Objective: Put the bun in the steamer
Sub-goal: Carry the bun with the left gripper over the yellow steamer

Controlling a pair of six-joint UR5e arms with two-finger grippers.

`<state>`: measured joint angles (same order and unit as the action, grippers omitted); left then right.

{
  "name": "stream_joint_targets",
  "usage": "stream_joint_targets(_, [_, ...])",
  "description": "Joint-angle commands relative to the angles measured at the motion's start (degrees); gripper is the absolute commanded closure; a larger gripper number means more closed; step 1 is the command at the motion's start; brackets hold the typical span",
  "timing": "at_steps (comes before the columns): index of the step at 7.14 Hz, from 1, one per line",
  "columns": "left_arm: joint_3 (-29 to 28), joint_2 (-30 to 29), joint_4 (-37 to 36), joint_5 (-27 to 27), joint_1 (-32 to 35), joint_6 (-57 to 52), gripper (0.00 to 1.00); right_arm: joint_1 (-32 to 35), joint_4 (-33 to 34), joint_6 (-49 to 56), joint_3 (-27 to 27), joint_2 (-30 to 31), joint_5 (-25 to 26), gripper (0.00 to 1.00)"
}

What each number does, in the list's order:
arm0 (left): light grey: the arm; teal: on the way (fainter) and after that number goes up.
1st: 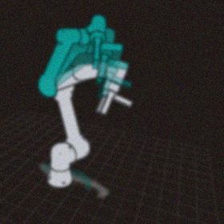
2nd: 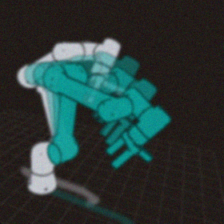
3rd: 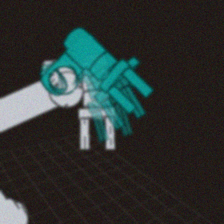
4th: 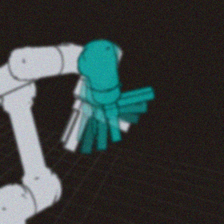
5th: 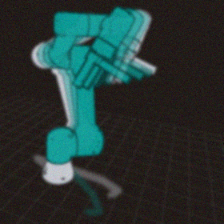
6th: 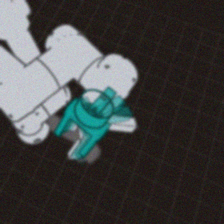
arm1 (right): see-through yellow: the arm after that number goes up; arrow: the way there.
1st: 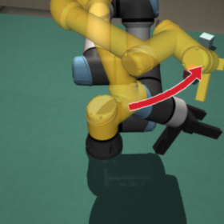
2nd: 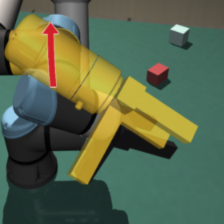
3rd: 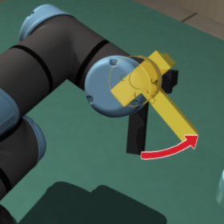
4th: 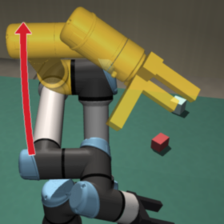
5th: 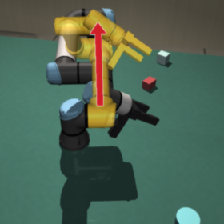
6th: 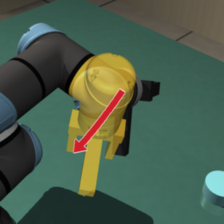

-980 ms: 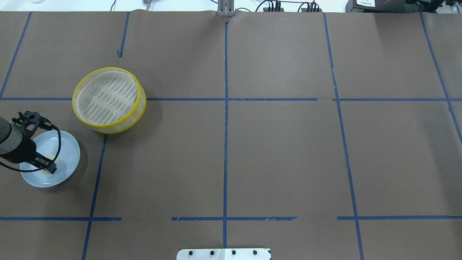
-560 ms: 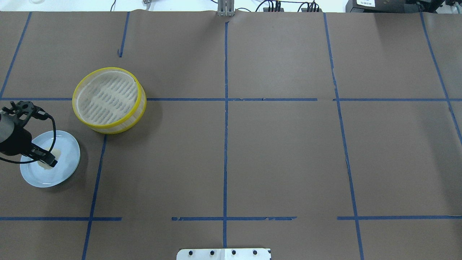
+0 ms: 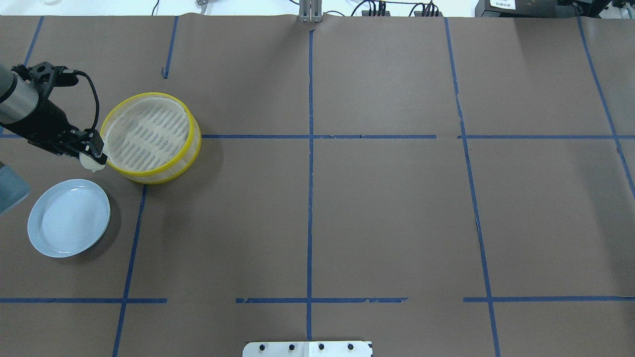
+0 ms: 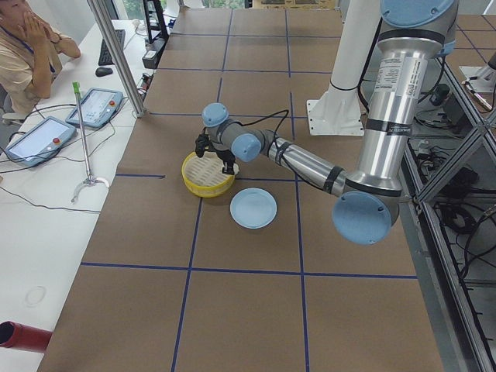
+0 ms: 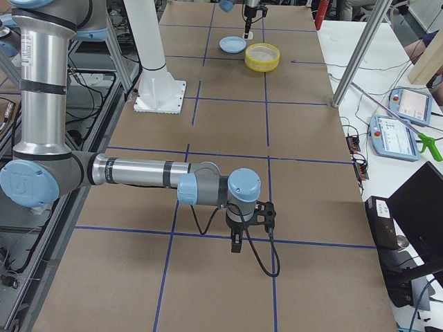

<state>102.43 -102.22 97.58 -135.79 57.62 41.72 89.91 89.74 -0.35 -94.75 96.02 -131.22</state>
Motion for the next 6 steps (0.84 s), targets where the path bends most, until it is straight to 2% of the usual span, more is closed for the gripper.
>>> stream_joint_targets(1, [-8.96, -10.06, -1.16, 1.05, 0.04, 5.47, 0.62, 0.0, 0.0, 0.0, 0.0, 0.04, 0.0, 0.0])
stream_joint_targets(2, [-12.57, -12.37, -0.99, 2.71, -0.4, 5.91, 0.62, 0.0, 0.0, 0.0, 0.0, -0.04, 0.0, 0.0])
stream_joint_targets(6, [-16.12, -13.53, -0.72, 6.67, -4.88, 6.01, 0.6, 0.0, 0.0, 0.0, 0.0, 0.04, 0.0, 0.0])
